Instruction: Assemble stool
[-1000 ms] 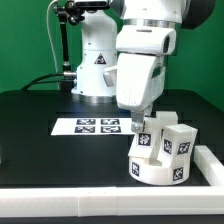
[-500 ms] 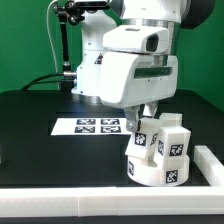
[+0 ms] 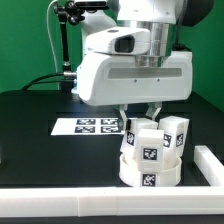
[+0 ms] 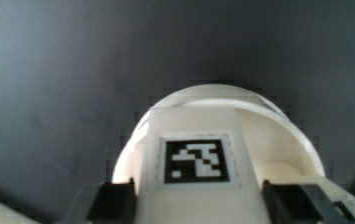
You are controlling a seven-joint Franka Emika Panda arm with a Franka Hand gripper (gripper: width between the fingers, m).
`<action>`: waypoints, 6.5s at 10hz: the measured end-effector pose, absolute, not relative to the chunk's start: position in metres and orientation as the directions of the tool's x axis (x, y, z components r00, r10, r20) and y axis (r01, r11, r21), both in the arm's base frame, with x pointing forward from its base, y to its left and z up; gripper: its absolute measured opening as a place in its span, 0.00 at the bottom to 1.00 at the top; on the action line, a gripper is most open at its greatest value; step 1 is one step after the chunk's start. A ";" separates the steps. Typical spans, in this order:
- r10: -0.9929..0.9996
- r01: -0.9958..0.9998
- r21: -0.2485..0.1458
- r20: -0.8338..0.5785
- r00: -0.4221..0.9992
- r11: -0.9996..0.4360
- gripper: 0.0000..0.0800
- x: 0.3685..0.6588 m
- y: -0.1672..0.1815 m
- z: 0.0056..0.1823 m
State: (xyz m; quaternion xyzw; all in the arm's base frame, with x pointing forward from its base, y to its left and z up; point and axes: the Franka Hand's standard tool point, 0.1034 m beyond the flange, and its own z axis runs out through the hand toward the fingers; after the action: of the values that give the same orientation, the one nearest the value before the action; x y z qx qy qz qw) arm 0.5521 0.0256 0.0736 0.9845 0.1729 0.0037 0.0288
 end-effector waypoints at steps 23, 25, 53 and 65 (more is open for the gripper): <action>-0.965 -0.958 -0.119 -0.010 0.263 -0.260 0.42 0.556 0.034 0.073; -0.988 -0.982 -0.122 -0.035 0.148 -0.142 0.42 0.556 0.035 0.073; -0.794 -0.790 -0.161 -0.050 0.606 -0.592 0.81 0.579 0.061 0.101; 0.197 0.201 -0.053 0.074 0.978 -0.978 0.81 0.574 0.057 0.103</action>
Offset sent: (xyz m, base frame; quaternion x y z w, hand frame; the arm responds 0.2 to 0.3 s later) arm 0.0000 0.0000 0.0000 0.0000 0.0000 0.1938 0.9810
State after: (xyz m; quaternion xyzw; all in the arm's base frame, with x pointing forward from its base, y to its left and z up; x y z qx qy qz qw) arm 0.5740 0.0566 0.1027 0.9939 0.1003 0.0342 -0.0300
